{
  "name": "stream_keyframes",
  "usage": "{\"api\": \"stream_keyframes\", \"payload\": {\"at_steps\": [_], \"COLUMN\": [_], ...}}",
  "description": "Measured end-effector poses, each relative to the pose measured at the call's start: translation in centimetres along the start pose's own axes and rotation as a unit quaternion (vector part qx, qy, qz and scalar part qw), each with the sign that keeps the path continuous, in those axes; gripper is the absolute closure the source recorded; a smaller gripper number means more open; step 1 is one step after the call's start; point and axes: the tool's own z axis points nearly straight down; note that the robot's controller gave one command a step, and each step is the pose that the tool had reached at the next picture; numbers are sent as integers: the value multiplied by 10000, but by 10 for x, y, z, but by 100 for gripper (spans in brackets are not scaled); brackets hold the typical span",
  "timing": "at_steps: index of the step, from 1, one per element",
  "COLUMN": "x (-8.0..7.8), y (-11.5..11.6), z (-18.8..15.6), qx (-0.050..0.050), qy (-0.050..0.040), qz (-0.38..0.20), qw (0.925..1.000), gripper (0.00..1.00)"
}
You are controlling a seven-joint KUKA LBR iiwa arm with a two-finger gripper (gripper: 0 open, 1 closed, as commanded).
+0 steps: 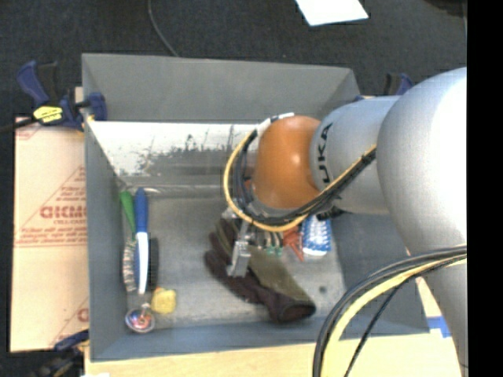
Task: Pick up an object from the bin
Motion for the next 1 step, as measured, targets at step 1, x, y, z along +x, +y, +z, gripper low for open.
{"api": "stream_keyframes", "payload": {"at_steps": [1], "x": [-12], "y": [36], "z": [-2], "qx": [-6], "qy": [-24], "qz": [-201], "qw": [9998], "gripper": [0]}}
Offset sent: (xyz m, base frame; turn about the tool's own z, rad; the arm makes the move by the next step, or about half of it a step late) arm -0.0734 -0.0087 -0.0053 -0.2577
